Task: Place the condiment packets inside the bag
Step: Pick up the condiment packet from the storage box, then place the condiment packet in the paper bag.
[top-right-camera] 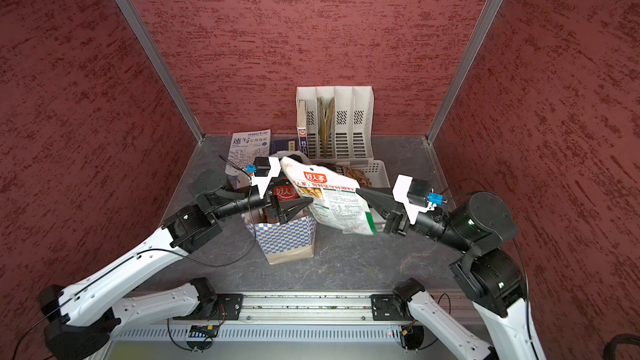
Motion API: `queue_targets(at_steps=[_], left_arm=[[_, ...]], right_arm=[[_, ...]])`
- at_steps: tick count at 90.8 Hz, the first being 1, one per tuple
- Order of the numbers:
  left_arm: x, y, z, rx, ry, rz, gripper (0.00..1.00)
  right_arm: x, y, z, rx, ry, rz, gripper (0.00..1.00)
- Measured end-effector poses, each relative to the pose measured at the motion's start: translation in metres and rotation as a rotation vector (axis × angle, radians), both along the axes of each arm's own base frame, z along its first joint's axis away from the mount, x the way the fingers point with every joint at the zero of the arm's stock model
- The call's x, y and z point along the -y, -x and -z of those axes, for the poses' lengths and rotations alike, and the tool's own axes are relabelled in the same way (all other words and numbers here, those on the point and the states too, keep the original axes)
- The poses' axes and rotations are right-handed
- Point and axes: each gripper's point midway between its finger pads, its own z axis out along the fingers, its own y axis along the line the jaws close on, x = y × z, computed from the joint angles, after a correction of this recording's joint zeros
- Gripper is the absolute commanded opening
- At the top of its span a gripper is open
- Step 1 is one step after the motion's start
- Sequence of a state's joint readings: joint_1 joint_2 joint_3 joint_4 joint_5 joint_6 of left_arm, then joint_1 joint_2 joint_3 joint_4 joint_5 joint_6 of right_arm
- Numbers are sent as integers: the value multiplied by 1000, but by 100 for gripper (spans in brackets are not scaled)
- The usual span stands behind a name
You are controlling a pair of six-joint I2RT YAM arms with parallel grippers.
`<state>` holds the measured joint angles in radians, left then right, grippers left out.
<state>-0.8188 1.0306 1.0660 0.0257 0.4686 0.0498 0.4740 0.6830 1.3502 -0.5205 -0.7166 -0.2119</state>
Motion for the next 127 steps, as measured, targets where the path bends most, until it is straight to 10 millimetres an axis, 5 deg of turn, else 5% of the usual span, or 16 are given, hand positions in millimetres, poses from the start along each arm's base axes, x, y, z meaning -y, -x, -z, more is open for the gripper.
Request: queue_targets(at_steps=[8, 18, 26, 38, 50, 56, 64, 68, 75, 101, 127], left_arm=[[7, 18, -9, 7, 51, 126, 98], [8, 47, -19, 31, 101, 294, 84], [5, 68, -26, 57, 120, 391, 56], [-6, 93, -40, 98, 148, 473, 0], [-16, 98, -50, 123, 170, 447, 0], [-19, 90, -51, 117, 171, 382, 0], [-29, 73, -53, 119, 167, 256, 0], [-37, 64, -56, 128, 169, 185, 0], [-56, 47, -63, 156, 182, 54, 0], [-110, 24, -74, 294, 156, -241, 0], [-120, 33, -16, 359, -57, -232, 0]], right_arm=[[0, 17, -4, 21, -9, -59, 0], [2, 28, -11, 37, -33, -93, 0], [2, 29, -16, 42, -50, -100, 0], [2, 27, -21, 41, -80, -101, 0], [-2, 18, -25, 13, -108, -105, 0], [-6, 7, -27, -17, -128, -96, 20], [-12, -11, -25, -70, -155, -86, 31], [-16, -19, -25, -90, -167, -88, 27], [-25, -35, -22, -142, -187, -104, 0], [-74, -75, 5, -316, -187, -208, 0], [-71, -67, 9, -296, -181, -174, 0]])
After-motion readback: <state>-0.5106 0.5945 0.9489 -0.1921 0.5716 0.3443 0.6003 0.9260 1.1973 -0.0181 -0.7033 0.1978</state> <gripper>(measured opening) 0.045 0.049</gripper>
